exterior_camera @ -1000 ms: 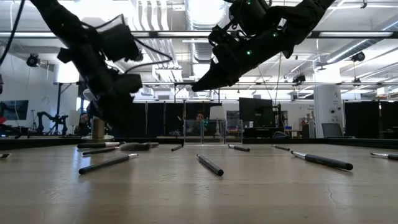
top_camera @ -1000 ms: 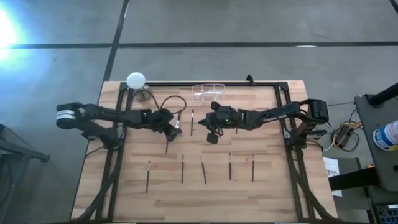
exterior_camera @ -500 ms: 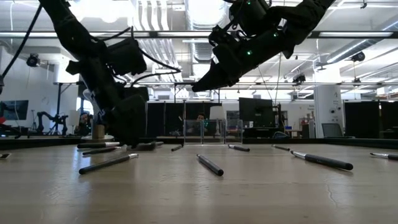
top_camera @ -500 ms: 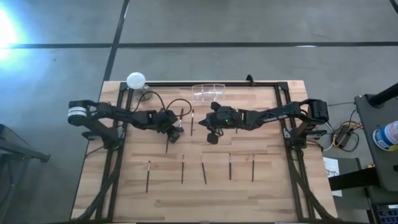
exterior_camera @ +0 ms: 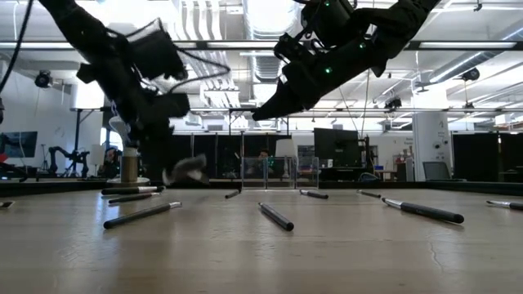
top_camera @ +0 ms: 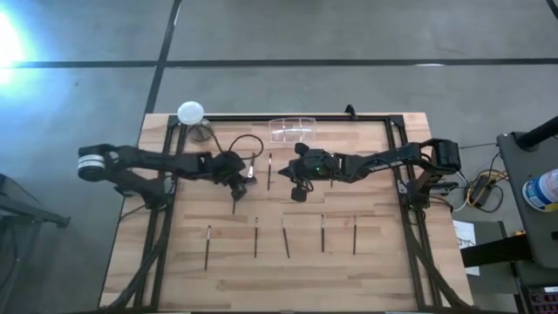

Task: Pick & Place Makeup Brushes
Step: Put the black highlighter brush into the transparent organizer

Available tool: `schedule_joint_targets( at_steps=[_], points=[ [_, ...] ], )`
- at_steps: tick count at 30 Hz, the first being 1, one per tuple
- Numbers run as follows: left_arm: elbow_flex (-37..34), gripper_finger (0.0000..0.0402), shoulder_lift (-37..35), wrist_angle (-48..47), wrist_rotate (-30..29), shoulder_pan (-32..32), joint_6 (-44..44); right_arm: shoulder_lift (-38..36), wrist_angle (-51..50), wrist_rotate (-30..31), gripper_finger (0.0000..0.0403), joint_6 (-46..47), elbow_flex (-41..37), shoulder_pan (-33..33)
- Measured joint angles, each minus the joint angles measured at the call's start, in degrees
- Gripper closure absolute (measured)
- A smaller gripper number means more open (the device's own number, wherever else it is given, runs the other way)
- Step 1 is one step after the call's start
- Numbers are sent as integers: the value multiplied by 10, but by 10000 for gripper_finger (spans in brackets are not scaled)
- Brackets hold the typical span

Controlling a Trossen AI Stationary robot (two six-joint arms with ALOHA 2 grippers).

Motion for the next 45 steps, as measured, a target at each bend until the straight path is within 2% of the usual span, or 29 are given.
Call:
schedule_joint_targets(
  at_steps=[4, 7, 13, 20, 26, 31, 36, 40, 45],
  points=[
    [1, 401, -53, 3, 34, 0, 1, 0, 1, 1, 391, -35, 0, 0],
    [1, 401, -93, 8, 60, 0, -5, 0, 1, 2, 371, -59, 0, -1],
    [1, 401, -144, 20, 100, 0, -40, 0, 8, 3, 295, -117, 7, -2],
    [1, 401, -152, 41, 139, 0, -50, 0, 3, 1, 200, -208, 55, -1],
    [1, 401, -151, 62, 152, 0, -51, 26, -50, -8, 158, -276, 109, -1],
    [5, 401, -151, 62, 157, -1, -52, 76, -82, -17, 159, -307, 169, -1],
    [8, 401, -150, 61, 158, -3, -52, 108, -124, -42, 185, -316, 223, -2],
    [9, 401, -151, 63, 163, -3, -51, 133, -151, -53, 221, -323, 258, -1],
    [9, 401, -151, 63, 166, -3, -49, 165, -164, -51, 290, -340, 285, -1]
  ],
)
